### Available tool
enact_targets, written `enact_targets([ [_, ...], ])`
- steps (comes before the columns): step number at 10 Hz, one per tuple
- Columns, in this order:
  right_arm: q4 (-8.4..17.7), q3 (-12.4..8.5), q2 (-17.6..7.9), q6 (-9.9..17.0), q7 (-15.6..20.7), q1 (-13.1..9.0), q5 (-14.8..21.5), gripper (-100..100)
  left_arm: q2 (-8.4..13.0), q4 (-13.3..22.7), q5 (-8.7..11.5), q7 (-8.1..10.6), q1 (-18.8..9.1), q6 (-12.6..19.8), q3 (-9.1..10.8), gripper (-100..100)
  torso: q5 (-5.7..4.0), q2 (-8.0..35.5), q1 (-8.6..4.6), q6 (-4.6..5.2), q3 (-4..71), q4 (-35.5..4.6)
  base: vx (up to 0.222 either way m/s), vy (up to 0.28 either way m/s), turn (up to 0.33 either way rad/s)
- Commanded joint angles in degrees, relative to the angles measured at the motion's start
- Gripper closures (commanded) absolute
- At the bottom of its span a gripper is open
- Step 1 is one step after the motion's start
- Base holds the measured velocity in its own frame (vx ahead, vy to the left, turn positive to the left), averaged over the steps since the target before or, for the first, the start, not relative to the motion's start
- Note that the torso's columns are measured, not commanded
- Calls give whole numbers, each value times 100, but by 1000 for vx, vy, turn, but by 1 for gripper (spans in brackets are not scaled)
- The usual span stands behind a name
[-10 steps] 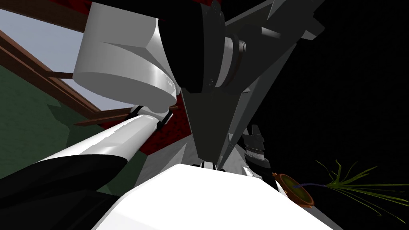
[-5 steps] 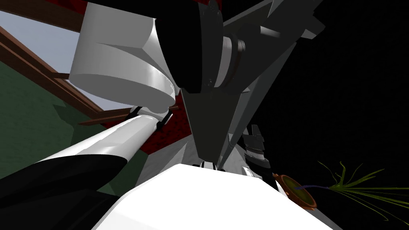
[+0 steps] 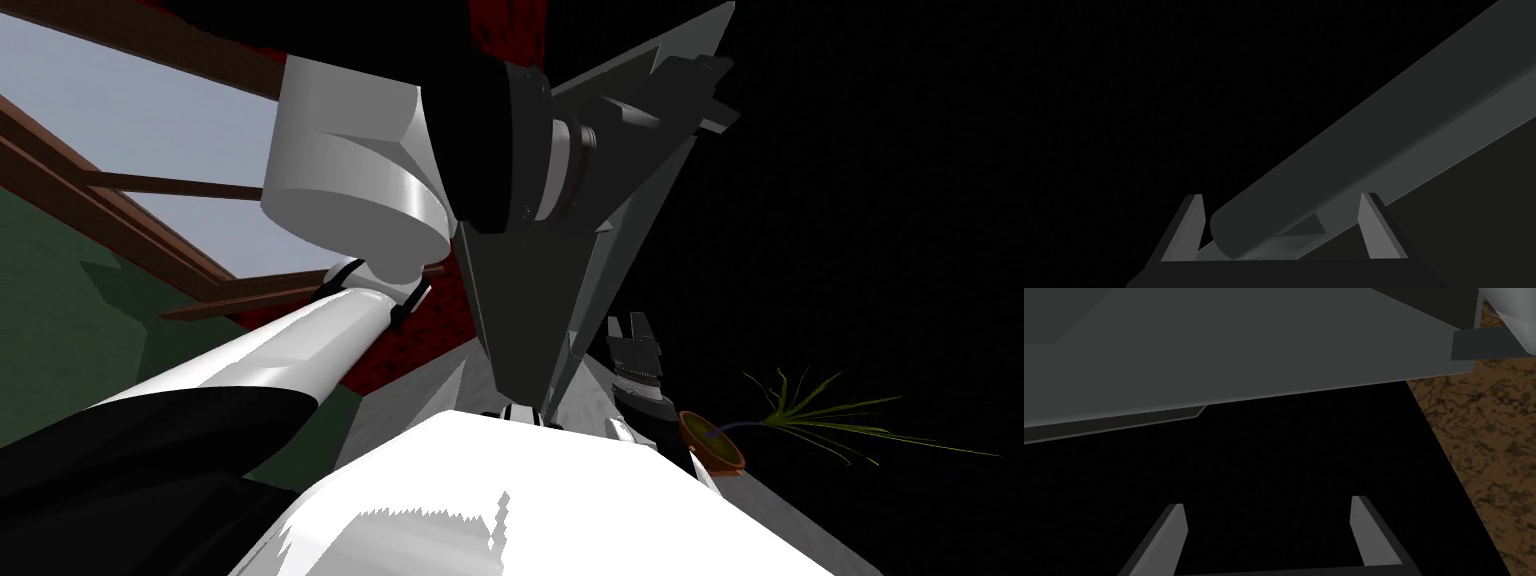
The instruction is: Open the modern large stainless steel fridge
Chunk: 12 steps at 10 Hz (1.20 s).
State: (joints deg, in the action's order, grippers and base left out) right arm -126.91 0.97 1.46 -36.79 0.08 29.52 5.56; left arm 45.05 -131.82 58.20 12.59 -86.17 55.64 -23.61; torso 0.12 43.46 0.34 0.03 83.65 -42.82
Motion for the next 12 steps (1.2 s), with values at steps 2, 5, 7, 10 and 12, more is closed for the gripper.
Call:
enact_targets([
  [2,0,1,0,0,0,0,0,0,108,493,19,-399,-31,-1,-40,-100,-27,-63,-73,12,52,21,-114,98,-285],
  [5,-1,2,1,-1,0,1,0,0,181,982,39,-728,-90,2,-51,-100,-28,-120,-82,5,96,53,-73,39,-242],
  [7,-1,1,1,-1,0,2,0,0,218,1278,50,-893,-119,4,-57,-100,-22,-106,-55,4,84,43,-93,41,-207],
  [10,-1,1,1,-1,0,2,0,0,254,1652,60,-1058,-148,6,-62,-100,-15,-91,-48,6,86,19,-70,23,-176],
  [12,-1,1,1,-1,0,2,0,0,328,2067,80,-1387,-207,9,-73,-100,2,-65,-17,-3,72,-4,-92,39,-306],
])
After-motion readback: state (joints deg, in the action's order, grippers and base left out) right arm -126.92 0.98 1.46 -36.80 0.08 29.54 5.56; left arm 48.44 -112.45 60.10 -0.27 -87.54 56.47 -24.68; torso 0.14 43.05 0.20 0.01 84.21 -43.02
